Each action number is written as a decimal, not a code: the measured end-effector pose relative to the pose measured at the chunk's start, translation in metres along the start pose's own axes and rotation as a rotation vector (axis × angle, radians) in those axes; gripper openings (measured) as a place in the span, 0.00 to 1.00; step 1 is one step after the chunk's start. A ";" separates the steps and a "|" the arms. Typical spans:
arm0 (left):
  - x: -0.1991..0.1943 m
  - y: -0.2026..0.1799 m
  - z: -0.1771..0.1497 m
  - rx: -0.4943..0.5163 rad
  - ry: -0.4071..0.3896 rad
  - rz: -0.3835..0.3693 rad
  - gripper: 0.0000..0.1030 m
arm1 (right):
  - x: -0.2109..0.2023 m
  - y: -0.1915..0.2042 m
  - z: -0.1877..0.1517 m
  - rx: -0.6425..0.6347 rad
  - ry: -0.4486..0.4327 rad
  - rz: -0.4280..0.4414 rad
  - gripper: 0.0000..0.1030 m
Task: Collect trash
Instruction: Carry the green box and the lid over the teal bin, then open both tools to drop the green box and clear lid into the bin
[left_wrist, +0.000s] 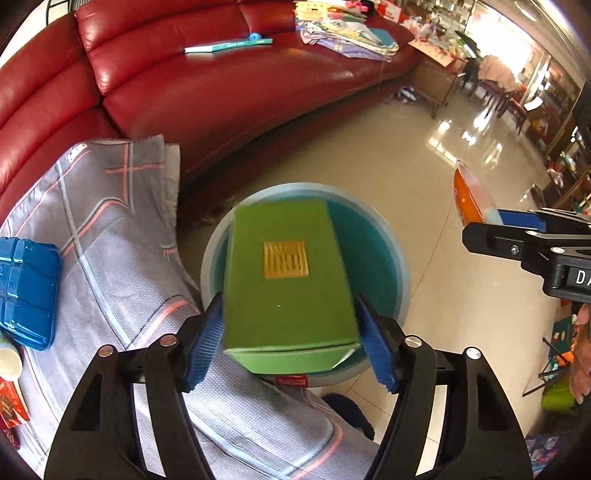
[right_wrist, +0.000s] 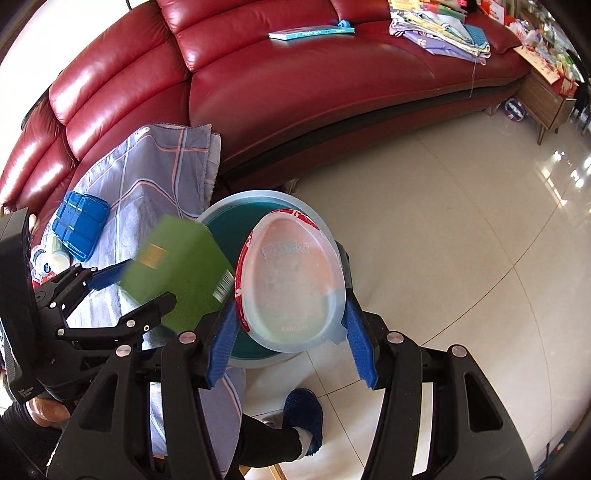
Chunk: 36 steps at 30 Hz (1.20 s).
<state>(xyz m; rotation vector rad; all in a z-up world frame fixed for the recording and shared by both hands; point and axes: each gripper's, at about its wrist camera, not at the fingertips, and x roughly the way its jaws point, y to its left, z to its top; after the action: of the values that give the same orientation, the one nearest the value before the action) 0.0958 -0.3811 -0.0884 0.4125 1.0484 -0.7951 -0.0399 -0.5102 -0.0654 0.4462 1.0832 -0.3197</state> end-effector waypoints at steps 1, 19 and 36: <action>0.001 0.001 -0.001 0.002 0.001 0.008 0.76 | 0.002 0.002 0.001 -0.002 0.001 0.002 0.50; -0.030 0.040 -0.019 -0.039 -0.055 0.036 0.96 | 0.021 0.039 0.007 -0.053 0.040 -0.014 0.51; -0.060 0.079 -0.042 -0.118 -0.092 0.030 0.96 | 0.033 0.080 0.018 -0.055 0.073 -0.032 0.86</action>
<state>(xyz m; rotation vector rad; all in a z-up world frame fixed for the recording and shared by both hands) 0.1138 -0.2783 -0.0592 0.2876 0.9954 -0.7152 0.0251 -0.4511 -0.0728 0.3938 1.1684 -0.3029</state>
